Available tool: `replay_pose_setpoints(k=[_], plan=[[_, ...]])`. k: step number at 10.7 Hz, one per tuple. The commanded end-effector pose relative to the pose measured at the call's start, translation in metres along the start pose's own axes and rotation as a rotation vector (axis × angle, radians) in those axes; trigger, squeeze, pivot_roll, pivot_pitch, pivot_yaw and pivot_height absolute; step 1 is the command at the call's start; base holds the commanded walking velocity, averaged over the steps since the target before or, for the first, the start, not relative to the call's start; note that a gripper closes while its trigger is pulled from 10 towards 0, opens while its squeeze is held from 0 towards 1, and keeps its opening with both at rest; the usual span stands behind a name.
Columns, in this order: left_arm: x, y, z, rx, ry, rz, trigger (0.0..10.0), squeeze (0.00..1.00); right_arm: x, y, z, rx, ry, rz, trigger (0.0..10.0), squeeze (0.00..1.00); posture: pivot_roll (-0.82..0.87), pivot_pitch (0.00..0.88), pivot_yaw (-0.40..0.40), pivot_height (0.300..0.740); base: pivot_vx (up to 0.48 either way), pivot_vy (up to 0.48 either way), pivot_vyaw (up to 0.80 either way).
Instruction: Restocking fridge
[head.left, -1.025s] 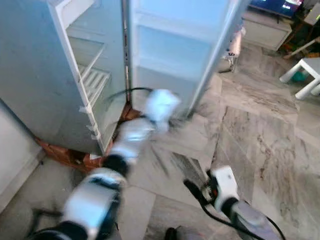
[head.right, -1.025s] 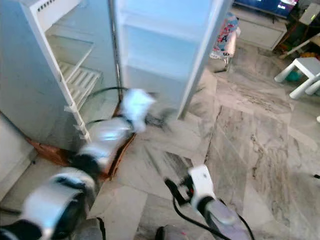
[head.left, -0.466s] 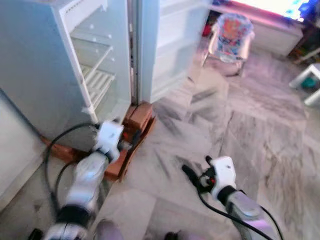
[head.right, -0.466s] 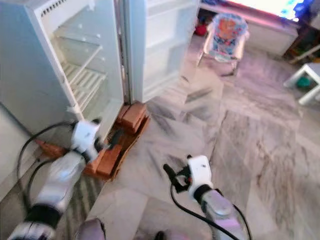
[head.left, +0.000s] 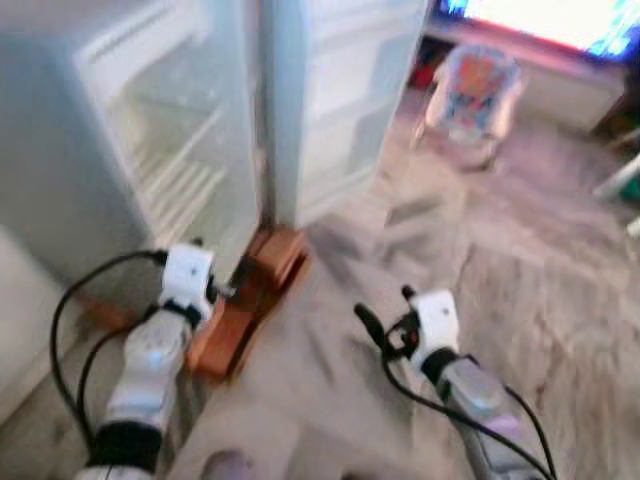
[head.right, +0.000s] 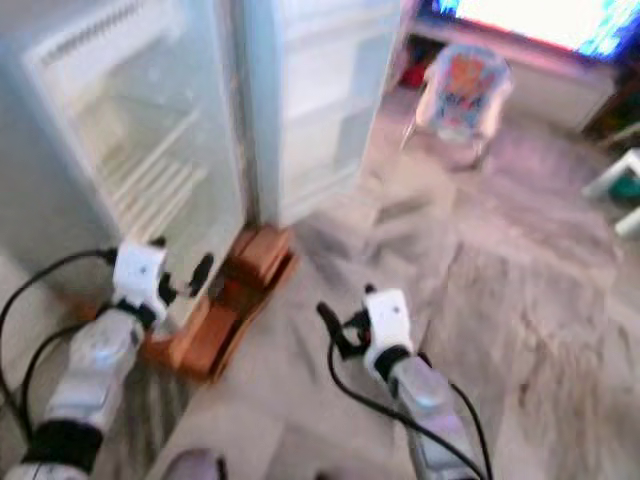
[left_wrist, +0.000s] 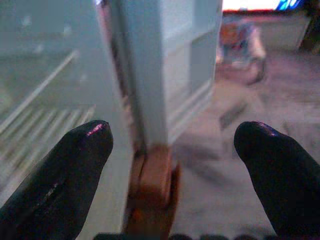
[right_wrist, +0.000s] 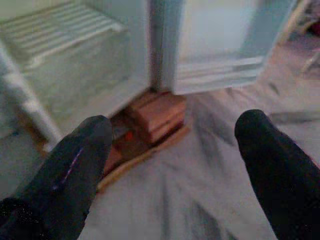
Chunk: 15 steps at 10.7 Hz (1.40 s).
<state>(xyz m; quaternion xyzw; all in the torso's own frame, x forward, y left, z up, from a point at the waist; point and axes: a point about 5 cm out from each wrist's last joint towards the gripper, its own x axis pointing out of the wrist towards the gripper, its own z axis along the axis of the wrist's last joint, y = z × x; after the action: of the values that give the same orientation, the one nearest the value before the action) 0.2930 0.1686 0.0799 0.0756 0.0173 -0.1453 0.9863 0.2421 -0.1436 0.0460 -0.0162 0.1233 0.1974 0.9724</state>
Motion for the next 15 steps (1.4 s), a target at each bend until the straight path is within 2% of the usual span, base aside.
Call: replay_pose_setpoints(k=[1, 4, 6, 9, 13, 15], plan=[[0.005, -0.011, 0.003, -0.011, -0.006, -0.025, 10.0, 0.0, -0.004, -0.009, -0.005, -0.012, 0.024, -0.031, 10.0, 0.0, 0.09, 0.05, -0.087, 0.74, 0.439, 0.0, 0.0], [0.008, -0.016, 0.001, -0.021, 0.004, -0.021, 10.0, 0.0, -0.003, -0.011, -0.005, -0.015, 0.02, -0.045, 10.0, 0.0, 0.08, 0.047, -0.088, 0.74, 0.439, 0.0, 0.0], [0.009, -0.024, -0.002, -0.032, 0.011, -0.044, 10.0, 0.0, -0.003, -0.011, -0.007, -0.016, 0.024, -0.048, 10.0, 0.0, 0.07, 0.034, -0.082, 0.74, 0.439, 0.0, -0.8], [0.009, -0.027, -0.004, -0.032, 0.024, -0.058, 10.0, 0.0, -0.001, -0.011, -0.006, -0.021, 0.021, -0.046, 10.0, 0.0, 0.07, 0.031, -0.086, 0.74, 0.434, 0.0, -0.8], [0.002, -0.034, -0.007, -0.027, 0.035, -0.11, 10.0, 0.0, 0.005, -0.009, -0.006, -0.03, 0.024, -0.035, 10.0, 0.0, 0.08, 0.033, -0.086, 0.74, 0.418, -0.064, -0.8], [-0.004, -0.032, 0.003, 0.015, 0.019, -0.153, 10.0, 0.0, 0.012, -0.009, 0.004, -0.053, -0.006, -0.029, 10.0, 0.0, 0.09, 0.055, -0.086, 0.74, 0.414, 0.0, -0.8]])
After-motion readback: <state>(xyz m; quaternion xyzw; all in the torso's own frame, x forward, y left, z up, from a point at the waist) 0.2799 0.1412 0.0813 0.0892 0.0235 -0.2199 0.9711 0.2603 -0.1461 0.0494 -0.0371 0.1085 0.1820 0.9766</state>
